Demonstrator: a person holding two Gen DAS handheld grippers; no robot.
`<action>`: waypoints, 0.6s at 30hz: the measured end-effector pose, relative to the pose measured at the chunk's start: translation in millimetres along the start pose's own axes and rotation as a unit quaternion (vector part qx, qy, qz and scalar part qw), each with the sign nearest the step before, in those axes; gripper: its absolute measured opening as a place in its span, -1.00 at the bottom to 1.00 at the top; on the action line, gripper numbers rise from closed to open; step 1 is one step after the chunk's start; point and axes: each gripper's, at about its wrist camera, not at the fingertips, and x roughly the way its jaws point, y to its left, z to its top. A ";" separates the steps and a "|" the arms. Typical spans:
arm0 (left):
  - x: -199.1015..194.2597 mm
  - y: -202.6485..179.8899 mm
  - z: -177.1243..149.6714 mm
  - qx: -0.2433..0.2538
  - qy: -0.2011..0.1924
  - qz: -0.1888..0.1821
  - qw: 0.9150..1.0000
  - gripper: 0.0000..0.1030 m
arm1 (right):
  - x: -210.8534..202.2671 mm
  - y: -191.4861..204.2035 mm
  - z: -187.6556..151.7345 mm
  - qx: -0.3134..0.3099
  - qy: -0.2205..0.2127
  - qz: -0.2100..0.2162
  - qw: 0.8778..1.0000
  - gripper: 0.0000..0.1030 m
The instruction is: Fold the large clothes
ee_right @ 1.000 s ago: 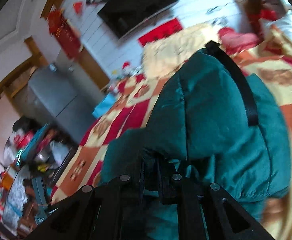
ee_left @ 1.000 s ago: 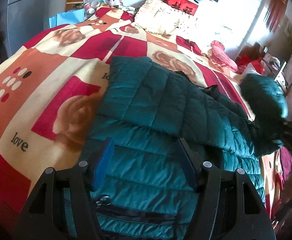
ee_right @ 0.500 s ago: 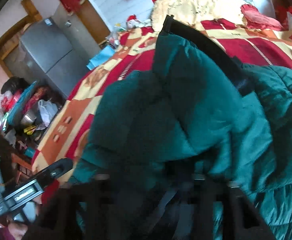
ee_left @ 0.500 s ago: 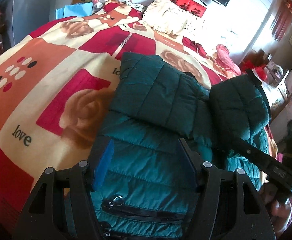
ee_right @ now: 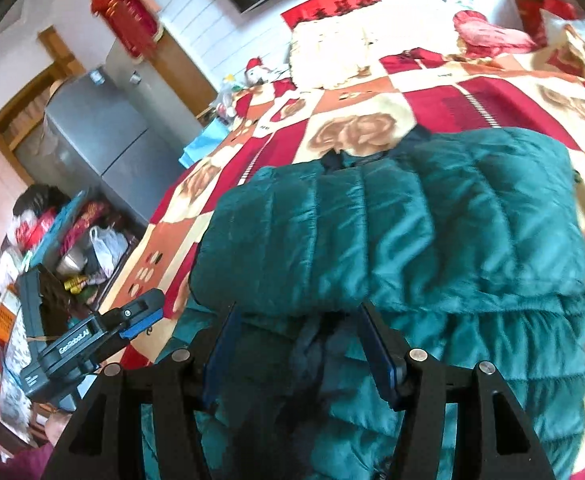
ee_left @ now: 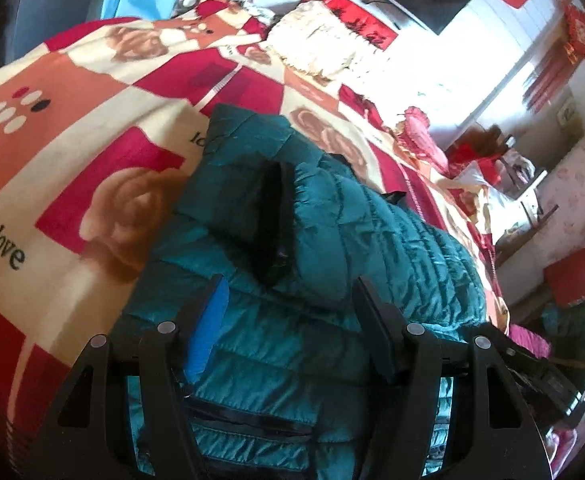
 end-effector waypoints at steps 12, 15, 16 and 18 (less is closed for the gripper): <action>51.0 -9.6 5.9 -0.016 0.036 0.013 0.999 -0.24 | -49.3 -25.4 -8.8 0.028 -0.025 -0.019 0.999 0.12; 38.0 -31.2 11.6 0.035 0.014 0.015 0.999 -0.64 | -68.6 -38.6 -7.1 0.044 -0.045 -0.034 0.997 0.12; 30.7 -38.5 15.7 0.048 0.004 0.010 0.999 -0.68 | -75.2 -42.4 -6.1 0.049 -0.052 -0.038 0.997 0.12; 19.6 -49.3 26.4 0.066 -0.010 0.001 0.998 -0.75 | -88.3 -54.6 -1.7 0.064 -0.070 -0.054 0.994 0.12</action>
